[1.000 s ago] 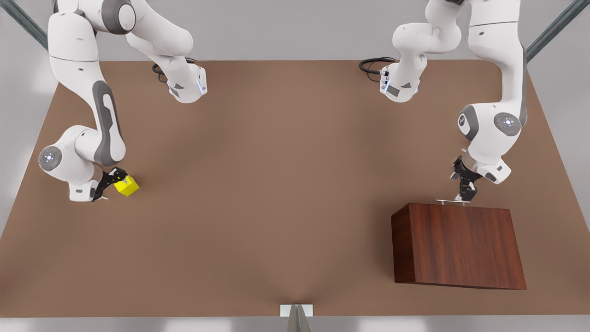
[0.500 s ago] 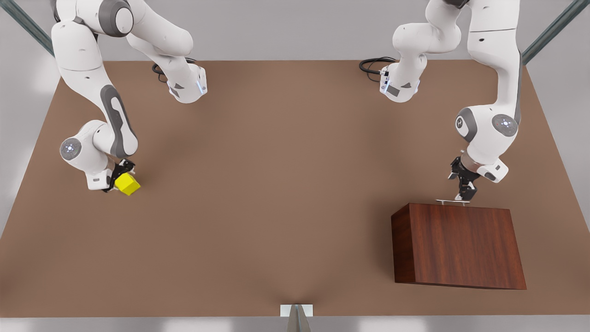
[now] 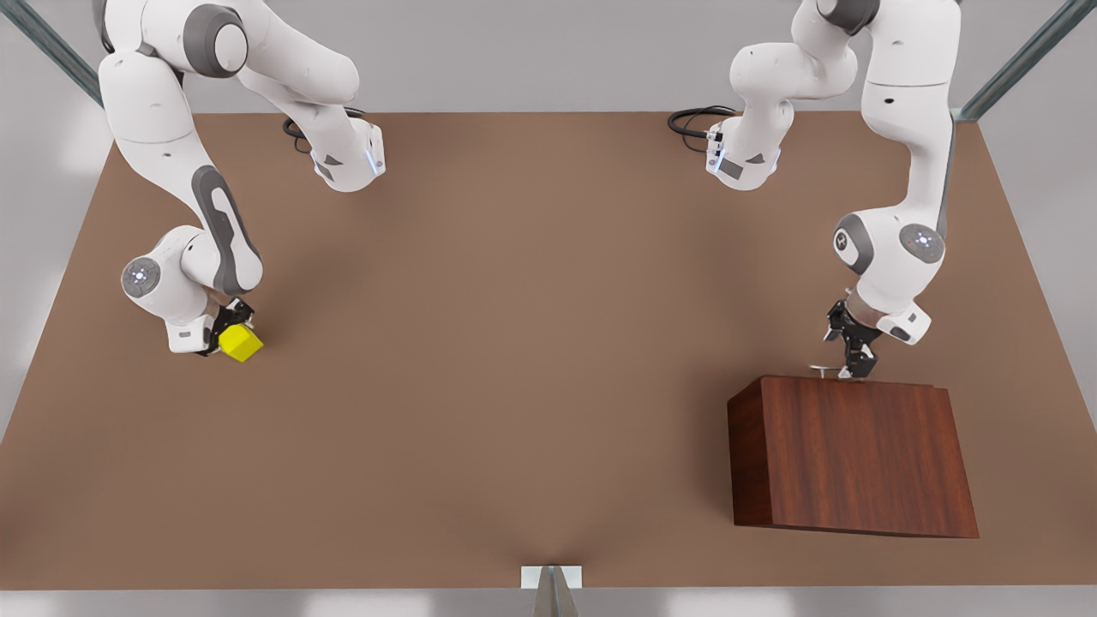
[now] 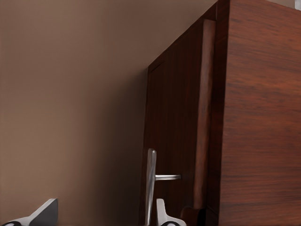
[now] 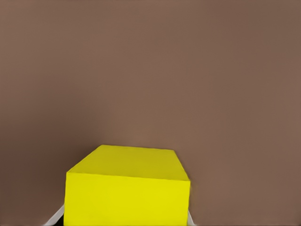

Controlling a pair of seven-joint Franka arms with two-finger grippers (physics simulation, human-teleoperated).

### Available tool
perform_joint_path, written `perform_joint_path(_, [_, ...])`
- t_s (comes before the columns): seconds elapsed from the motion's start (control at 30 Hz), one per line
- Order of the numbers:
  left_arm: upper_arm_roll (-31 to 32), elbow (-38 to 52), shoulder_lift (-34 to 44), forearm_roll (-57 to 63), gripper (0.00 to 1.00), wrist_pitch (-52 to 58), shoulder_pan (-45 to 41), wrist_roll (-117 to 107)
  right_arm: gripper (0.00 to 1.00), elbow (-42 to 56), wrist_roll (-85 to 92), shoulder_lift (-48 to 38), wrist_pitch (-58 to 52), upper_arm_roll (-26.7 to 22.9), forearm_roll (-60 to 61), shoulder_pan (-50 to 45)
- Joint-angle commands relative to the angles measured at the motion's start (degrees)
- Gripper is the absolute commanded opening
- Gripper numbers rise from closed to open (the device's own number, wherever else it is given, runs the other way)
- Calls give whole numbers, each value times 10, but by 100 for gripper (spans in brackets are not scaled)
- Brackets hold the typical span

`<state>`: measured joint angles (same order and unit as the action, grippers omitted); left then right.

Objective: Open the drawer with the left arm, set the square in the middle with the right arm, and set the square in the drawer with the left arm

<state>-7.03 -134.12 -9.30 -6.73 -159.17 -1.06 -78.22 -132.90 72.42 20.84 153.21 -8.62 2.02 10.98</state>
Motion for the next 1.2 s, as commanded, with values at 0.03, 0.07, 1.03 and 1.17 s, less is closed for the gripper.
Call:
perform_joint_path(0.03, [0, 0, 0, -1, 100, 0, 0, 0, 70, 0, -1, -2, -1, 0, 0, 0])
perform_joint_path(0.07, [0, 0, 1, -1, 100, 1, 1, 0, 70, 0, 0, -4, -2, 0, 0, 1])
perform_joint_path(1.03, [-26, -87, 97, 1, 100, 81, -1, 25, 72, 674, -823, 357, -201, 101, 36, -568])
perform_joint_path(1.17, [-26, -107, 119, 2, 100, 87, 0, 26, 100, 706, -868, 381, -198, 96, 35, -605])
